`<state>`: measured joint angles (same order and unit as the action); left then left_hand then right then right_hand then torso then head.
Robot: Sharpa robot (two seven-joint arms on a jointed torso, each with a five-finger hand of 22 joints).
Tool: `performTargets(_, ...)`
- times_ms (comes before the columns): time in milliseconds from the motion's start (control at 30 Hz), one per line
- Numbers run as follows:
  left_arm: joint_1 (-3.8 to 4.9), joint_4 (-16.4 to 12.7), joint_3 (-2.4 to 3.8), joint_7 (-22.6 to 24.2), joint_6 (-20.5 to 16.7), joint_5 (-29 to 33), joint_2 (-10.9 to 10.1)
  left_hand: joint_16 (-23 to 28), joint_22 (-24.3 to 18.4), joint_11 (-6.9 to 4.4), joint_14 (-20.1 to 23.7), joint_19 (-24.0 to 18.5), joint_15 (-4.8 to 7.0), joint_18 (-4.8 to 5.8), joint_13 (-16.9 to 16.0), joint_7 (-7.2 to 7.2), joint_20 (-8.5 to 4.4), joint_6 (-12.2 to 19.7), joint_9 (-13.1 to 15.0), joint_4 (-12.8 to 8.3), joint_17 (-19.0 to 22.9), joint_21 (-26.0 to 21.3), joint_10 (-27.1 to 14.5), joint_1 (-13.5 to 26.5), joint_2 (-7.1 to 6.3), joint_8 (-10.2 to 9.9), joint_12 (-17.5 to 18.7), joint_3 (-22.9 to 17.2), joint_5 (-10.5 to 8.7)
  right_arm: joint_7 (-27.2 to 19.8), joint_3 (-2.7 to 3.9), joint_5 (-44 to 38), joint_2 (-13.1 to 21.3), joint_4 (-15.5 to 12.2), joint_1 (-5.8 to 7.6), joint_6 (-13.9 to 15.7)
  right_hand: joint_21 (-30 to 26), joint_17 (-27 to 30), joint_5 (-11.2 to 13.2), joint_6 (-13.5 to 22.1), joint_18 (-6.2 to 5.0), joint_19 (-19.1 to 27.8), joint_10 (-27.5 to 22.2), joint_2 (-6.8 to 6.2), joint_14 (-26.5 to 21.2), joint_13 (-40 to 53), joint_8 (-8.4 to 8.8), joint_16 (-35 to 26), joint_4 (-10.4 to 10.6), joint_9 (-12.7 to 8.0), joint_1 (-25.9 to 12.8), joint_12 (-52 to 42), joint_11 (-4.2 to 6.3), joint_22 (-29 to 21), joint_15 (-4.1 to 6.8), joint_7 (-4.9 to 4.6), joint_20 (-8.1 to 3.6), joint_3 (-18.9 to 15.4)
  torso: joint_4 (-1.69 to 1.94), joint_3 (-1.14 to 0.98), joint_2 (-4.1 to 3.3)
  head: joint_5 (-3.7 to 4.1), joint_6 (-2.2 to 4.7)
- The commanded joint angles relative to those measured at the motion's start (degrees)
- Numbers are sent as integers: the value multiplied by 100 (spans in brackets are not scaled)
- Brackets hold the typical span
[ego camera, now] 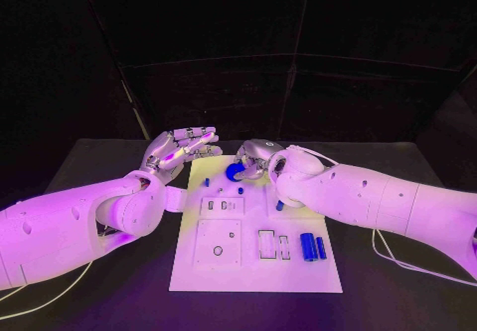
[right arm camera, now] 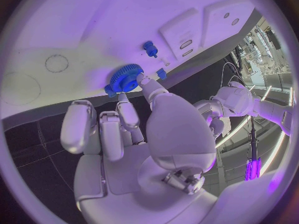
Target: Assemble the parts on the task board
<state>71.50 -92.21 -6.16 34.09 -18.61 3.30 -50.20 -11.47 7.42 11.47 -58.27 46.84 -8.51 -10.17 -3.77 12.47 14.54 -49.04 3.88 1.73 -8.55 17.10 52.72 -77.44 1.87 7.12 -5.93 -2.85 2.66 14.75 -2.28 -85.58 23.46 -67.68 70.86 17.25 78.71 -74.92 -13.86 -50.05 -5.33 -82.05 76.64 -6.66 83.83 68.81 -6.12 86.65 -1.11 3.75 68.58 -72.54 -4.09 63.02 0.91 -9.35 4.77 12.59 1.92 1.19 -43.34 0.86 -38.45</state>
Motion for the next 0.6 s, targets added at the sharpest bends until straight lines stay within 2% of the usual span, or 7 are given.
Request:
performTargets(33,8,0,2,24,69,-7,-1,31,-5,19,-3,4,-26,-19,1,221,48,-35,-3,-37,-2,-36,36,-9,63,-33,28,-2,2,-27,1,96,-1,13,12,-25,-28,-776,-10,-23,57,-3,-30,26,455,6,15,-3,153,21,-195,14,-15,-1,-44,-7,40,-153,-1,2,-2,-1,-5)
performTargets(133,8,-1,2,24,67,-7,-2,31,-5,19,-3,4,-26,-19,1,221,48,-35,-3,-37,-2,-36,36,-9,63,-33,28,-2,2,3,1,151,3,35,11,-89,-21,-796,-143,-58,57,-9,-25,90,459,19,4,5,440,27,-464,-2,-20,12,-50,-5,48,-341,1,2,-1,1,-7)
performTargets(233,8,-2,2,24,65,-7,-3,31,-5,19,-3,4,-26,-19,1,221,48,-35,-3,-37,-2,-36,36,-9,63,-33,28,-2,2,26,0,192,14,50,11,-95,-16,-809,-261,-76,59,-13,-20,133,462,35,-2,10,586,29,-566,-16,-19,19,-49,-4,50,-421,2,3,-1,-3,-12)
performTargets(400,8,-4,2,25,61,-7,-10,31,-5,19,-3,4,-26,-19,1,221,48,-35,-3,-37,-2,-36,36,-9,63,-33,28,-2,2,29,0,284,69,13,9,-92,-3,-829,-369,-123,63,-23,9,177,467,82,-22,19,658,35,-566,-57,-10,46,-44,7,47,-456,5,0,1,-3,-19)
performTargets(600,8,-3,2,28,55,-7,-13,31,-5,19,-3,4,-26,-19,1,221,48,-35,-3,-37,-2,-36,36,-9,63,-33,28,-2,2,19,-1,348,112,-40,7,-131,5,-846,-389,-135,65,-28,22,184,471,101,-27,27,670,36,-565,-74,-7,61,-42,10,46,-464,-6,5,1,-11,-32)
